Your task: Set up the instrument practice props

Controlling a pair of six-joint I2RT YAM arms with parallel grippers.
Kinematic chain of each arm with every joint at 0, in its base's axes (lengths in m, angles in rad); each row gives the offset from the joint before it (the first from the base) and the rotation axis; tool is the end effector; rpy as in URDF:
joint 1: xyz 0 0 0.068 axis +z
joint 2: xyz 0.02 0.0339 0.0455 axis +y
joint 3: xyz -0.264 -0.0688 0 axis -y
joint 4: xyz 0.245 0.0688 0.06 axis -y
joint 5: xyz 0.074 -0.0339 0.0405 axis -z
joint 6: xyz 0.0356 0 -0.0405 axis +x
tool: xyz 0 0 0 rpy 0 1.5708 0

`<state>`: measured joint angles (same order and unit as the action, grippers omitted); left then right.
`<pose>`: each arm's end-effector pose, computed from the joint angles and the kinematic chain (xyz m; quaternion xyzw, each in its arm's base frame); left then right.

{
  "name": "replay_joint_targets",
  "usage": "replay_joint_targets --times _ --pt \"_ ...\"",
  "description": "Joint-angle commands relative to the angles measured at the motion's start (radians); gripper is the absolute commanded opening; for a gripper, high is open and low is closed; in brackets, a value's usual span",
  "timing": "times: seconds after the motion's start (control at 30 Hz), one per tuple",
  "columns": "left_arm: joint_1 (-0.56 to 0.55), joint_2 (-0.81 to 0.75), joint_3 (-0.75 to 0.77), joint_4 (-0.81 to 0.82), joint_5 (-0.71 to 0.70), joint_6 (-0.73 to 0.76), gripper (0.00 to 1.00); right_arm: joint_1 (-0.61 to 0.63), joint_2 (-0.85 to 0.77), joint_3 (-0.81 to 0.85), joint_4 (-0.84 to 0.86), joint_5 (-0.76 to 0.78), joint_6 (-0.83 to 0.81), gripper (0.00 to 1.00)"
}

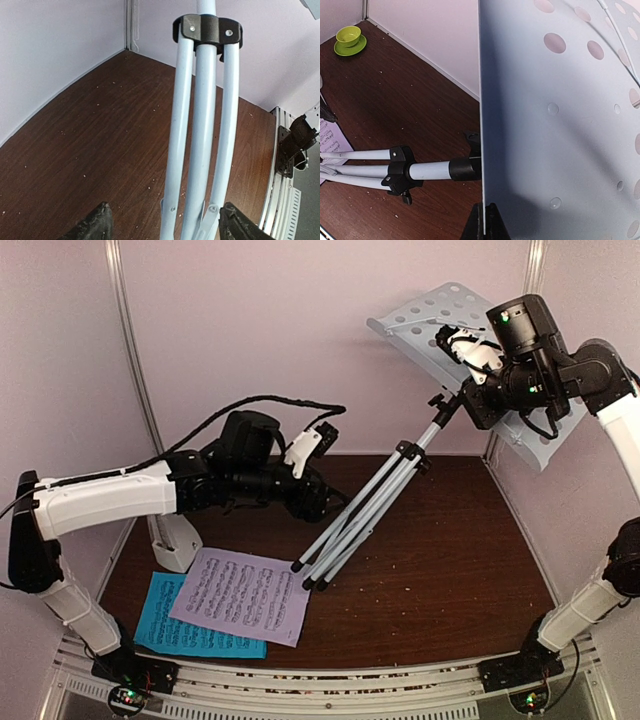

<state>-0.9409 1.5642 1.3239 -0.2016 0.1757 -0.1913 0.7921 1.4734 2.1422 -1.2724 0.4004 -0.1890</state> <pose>0.2124 -0.3019 0.3308 0.3518 0.7660 -0.3484 0.4100 0.1765 0.1591 0.5146 -0.3272 0.8089 -0.0328 0.4874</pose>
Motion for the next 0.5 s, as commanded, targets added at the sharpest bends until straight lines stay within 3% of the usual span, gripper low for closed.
replay_joint_targets --times 0.0,0.47 --pt "-0.03 0.08 0.12 -0.049 -0.081 0.054 0.73 0.012 -0.085 0.084 0.255 0.089 0.019 0.0" --pt "-0.081 0.302 0.4 -0.266 -0.214 0.127 0.57 0.017 -0.134 0.039 0.264 0.073 0.014 0.0"
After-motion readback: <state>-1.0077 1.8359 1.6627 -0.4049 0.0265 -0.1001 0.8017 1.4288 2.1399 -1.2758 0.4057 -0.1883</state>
